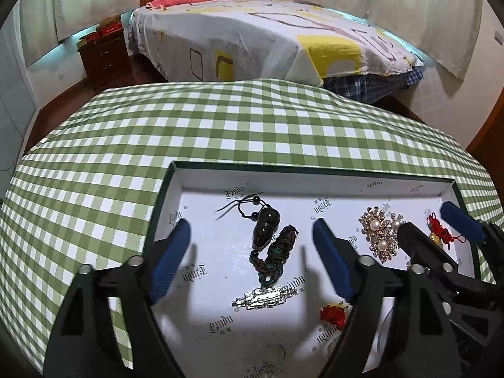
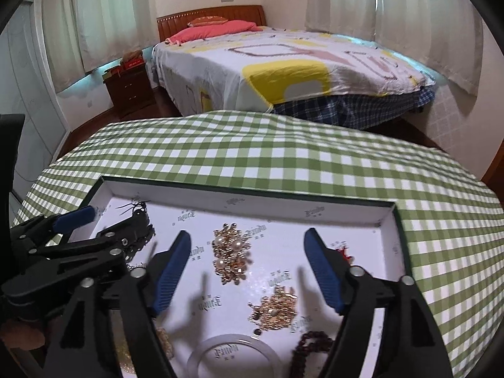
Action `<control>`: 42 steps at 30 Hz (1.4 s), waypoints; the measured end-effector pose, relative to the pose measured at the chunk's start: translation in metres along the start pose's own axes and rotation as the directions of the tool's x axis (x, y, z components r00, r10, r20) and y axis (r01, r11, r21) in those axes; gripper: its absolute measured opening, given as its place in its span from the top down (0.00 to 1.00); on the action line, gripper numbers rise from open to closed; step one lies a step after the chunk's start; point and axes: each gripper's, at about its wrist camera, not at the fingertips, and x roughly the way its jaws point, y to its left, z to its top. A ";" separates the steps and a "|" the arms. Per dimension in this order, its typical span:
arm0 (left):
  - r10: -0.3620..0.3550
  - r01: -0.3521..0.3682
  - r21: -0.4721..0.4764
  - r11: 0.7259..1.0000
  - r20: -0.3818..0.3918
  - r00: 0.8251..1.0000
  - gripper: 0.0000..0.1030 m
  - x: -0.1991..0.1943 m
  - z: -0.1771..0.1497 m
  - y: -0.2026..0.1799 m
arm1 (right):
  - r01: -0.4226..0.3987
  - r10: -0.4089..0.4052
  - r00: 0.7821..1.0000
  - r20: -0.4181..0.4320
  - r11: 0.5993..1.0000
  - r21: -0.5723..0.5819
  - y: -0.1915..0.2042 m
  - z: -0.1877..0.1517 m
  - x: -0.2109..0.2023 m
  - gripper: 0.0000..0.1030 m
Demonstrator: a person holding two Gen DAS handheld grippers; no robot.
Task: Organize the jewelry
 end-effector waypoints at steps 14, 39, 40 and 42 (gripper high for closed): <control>-0.003 0.001 0.023 1.000 0.092 0.996 0.11 -0.032 -0.011 0.001 | 0.085 -0.086 0.996 0.035 0.996 0.026 -0.032 -0.013 -0.023 0.18; 0.013 -0.007 -0.030 1.000 0.203 0.979 0.09 -0.163 -0.099 0.017 | 0.073 -0.087 0.987 0.136 0.992 0.105 -0.053 -0.089 -0.130 0.18; 0.014 -0.007 -0.037 0.999 0.205 0.979 0.09 -0.169 -0.104 0.019 | 0.067 -0.082 0.986 0.145 0.993 0.102 -0.051 -0.091 -0.136 0.18; 0.013 -0.003 -0.051 0.999 0.211 0.977 0.09 -0.182 -0.112 0.024 | 0.060 -0.075 0.984 0.160 0.994 0.094 -0.047 -0.095 -0.146 0.18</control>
